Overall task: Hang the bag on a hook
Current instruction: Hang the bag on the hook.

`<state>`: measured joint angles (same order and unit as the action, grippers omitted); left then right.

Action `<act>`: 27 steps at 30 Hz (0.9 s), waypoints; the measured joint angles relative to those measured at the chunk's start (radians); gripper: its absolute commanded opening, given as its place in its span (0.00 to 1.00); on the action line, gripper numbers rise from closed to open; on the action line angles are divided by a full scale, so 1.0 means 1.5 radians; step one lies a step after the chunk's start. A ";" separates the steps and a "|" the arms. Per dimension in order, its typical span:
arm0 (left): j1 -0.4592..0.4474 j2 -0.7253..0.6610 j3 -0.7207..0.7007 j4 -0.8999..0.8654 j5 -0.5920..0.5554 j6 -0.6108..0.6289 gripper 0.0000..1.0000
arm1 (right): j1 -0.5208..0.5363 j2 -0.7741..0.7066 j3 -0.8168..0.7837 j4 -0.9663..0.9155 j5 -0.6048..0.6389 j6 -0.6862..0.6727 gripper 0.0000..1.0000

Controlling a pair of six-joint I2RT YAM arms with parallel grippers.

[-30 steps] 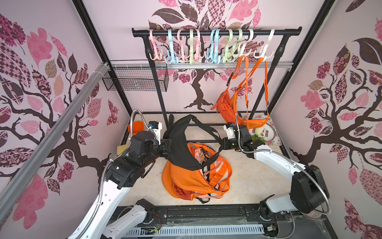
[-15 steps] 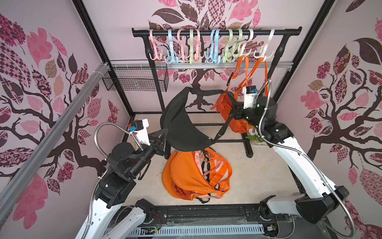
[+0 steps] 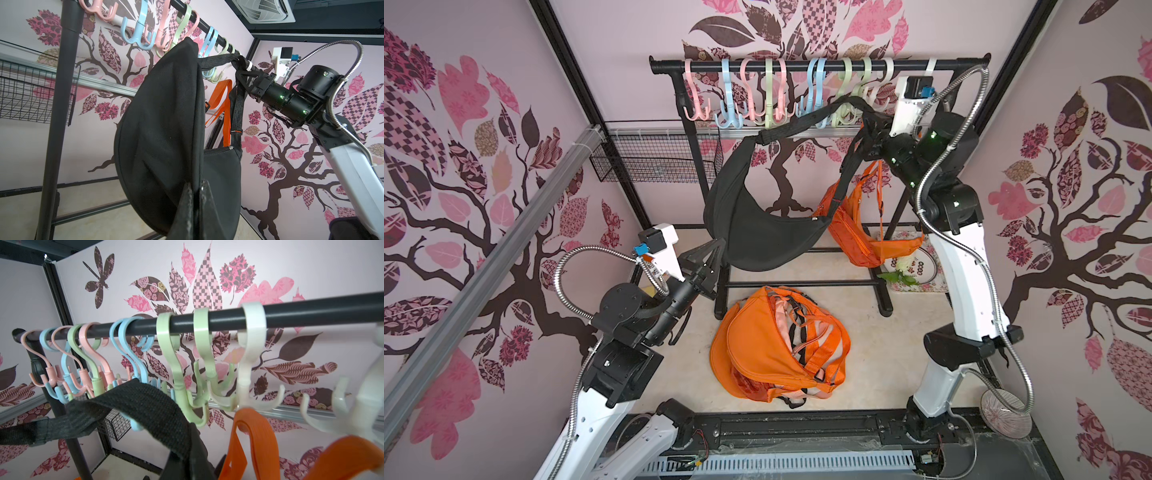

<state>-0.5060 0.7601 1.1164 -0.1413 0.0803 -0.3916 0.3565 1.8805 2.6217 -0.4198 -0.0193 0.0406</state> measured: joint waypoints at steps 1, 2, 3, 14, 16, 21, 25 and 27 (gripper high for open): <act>-0.003 0.006 0.000 0.002 0.000 0.001 0.00 | 0.000 0.013 0.017 -0.002 -0.004 0.001 0.00; -0.006 0.012 0.001 0.004 -0.002 0.002 0.00 | 0.000 0.020 0.021 -0.001 -0.007 0.002 0.00; -0.010 0.017 0.001 0.005 -0.004 0.004 0.00 | 0.000 0.022 0.019 0.001 -0.009 0.003 0.00; -0.053 0.071 0.019 -0.006 -0.051 0.036 0.00 | 0.000 0.093 0.045 0.020 -0.018 0.005 0.00; -0.056 0.076 0.019 -0.007 -0.055 0.037 0.00 | 0.002 0.099 0.045 0.018 -0.017 0.003 0.00; -0.067 0.094 0.038 -0.013 -0.063 0.041 0.00 | 0.019 0.101 0.045 0.027 -0.005 -0.005 0.00; -0.073 0.097 0.046 -0.014 -0.068 0.043 0.00 | 0.032 0.101 0.045 0.033 0.005 -0.013 0.00; -0.074 0.098 0.049 -0.017 -0.068 0.045 0.00 | 0.035 0.101 0.045 0.033 0.007 -0.015 0.00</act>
<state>-0.6170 0.9073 1.1900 -0.1665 -0.0216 -0.3241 0.4095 2.0323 2.6892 -0.3702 -0.0082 0.0185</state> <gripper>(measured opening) 0.049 0.060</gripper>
